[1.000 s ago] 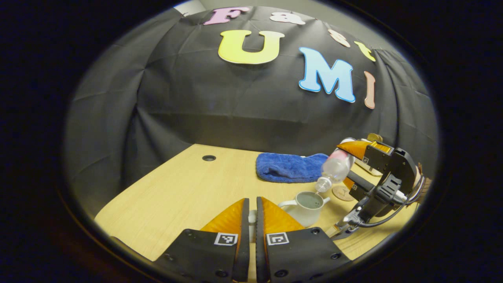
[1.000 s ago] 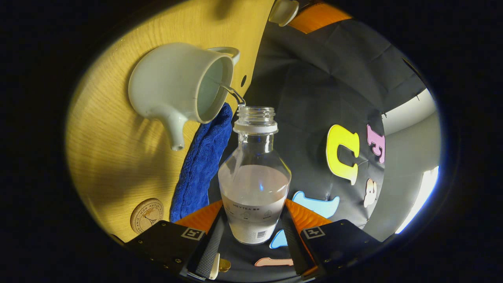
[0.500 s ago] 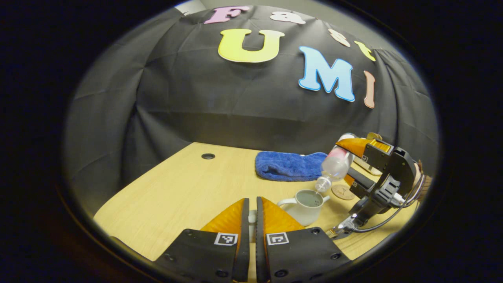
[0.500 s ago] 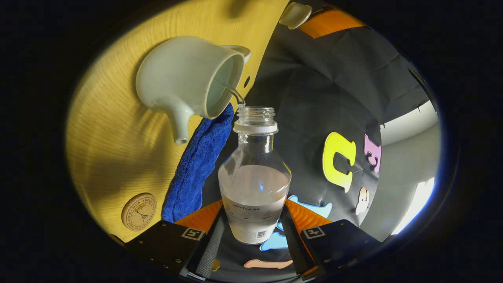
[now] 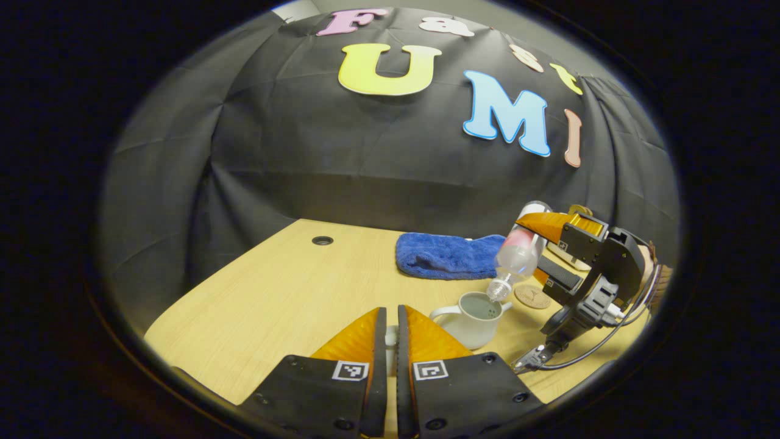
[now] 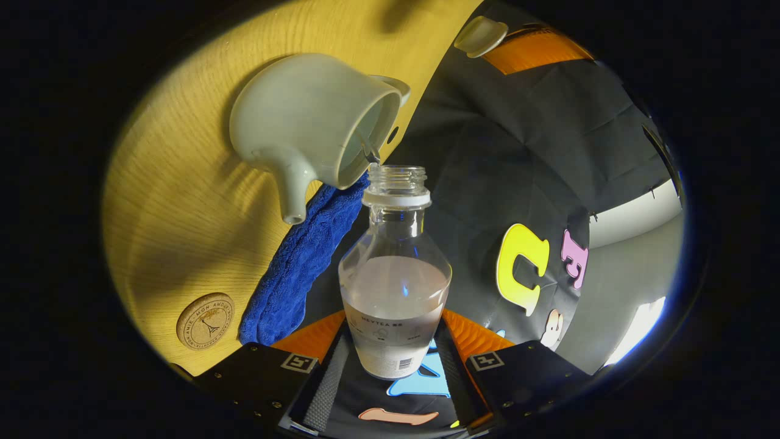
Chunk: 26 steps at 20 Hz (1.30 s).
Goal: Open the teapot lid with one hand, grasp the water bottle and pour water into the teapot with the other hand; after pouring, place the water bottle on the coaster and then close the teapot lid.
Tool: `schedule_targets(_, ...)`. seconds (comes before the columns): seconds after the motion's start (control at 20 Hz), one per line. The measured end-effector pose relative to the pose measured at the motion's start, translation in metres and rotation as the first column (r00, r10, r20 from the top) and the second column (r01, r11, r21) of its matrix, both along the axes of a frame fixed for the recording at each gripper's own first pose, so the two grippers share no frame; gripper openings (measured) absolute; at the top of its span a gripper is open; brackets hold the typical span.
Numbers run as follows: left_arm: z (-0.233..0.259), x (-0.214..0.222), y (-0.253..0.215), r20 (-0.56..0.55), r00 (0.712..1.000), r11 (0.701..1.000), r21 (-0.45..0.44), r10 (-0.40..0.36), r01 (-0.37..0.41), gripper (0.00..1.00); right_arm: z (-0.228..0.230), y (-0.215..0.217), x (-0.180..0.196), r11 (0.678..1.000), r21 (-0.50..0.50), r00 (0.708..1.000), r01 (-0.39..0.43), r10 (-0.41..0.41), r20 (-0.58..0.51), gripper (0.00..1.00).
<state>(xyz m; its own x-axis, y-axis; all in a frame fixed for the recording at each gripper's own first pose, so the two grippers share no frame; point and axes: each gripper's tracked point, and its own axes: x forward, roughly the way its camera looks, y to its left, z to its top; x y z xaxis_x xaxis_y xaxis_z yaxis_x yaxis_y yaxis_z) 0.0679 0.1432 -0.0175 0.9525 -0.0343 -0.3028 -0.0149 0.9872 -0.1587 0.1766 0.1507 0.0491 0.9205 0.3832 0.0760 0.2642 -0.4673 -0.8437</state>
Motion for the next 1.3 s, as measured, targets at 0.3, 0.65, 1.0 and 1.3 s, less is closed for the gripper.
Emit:
schedule_targets(0.3, -0.005, 0.002, -0.001, -0.007, 1.0, 1.0, -0.004, -0.004, 0.004, 0.13, 0.006, 0.013, -0.003, 0.996, -0.081, 0.998, -0.044, 0.048, 0.041, 0.75)
schedule_targets(0.65, -0.006, 0.001, -0.001, -0.008, 1.0, 1.0, -0.006, -0.006, 0.006, 0.12, 0.01, 0.025, -0.007, 0.987, -0.146, 0.995, -0.073, 0.083, 0.063, 0.75)
schedule_targets(1.0, -0.006, 0.002, -0.001, -0.009, 1.0, 1.0, -0.012, -0.009, 0.008, 0.13, 0.013, 0.038, -0.013, 0.97, -0.214, 0.988, -0.111, 0.131, 0.081, 0.75)
schedule_targets(1.3, -0.008, 0.002, 0.001, -0.01, 1.0, 1.0, -0.015, -0.006, 0.006, 0.12, 0.014, 0.045, -0.015, 0.961, -0.245, 0.984, -0.128, 0.154, 0.088, 0.75)
